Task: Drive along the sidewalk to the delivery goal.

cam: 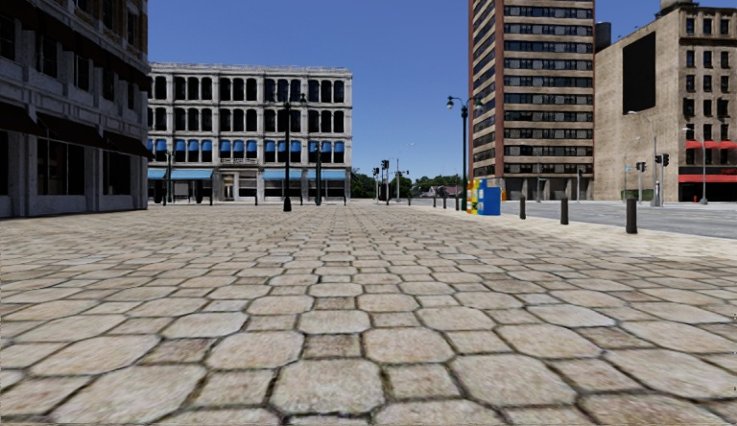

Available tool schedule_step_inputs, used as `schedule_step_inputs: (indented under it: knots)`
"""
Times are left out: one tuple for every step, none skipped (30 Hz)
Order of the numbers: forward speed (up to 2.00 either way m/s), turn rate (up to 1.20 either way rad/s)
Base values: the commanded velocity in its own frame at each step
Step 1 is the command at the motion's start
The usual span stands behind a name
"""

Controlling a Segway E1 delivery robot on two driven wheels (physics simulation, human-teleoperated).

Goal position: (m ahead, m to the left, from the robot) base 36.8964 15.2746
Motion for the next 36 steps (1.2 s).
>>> schedule_step_inputs:
  knots:
    - [2.0, 0.0]
    - [2.0, 0.0]
    - [2.0, 0.0]
    - [2.0, 0.0]
    - [2.0, 0.0]
    - [2.0, 0.0]
    - [2.0, 0.0]
    - [2.0, 0.0]
    - [2.0, 0.0]
    - [2.0, 0.0]
    - [2.0, 0.0]
    - [2.0, 0.0]
    - [2.0, 0.0]
    - [2.0, 0.0]
    - [2.0, 0.0]
    - [2.0, 0.0]
    - [2.0, 0.0]
    - [2.0, 0.0]
    - [2.0, 0.0]
    - [2.0, 0.0]
    - [2.0, 0.0]
    - [2.0, 0.0]
    - [2.0, 0.0]
    - [2.0, 0.0]
    - [2.0, 0.0]
    - [2.0, 0.0]
    - [2.0, 0.0]
    - [2.0, 0.0]
    - [2.0, 0.0]
    - [2.0, 0.0]
    - [2.0, 0.0]
    - [2.0, 0.0]
    - [2.0, 0.0]
    - [2.0, 0.0]
    - [2.0, 0.0]
    - [2.0, 0.0]
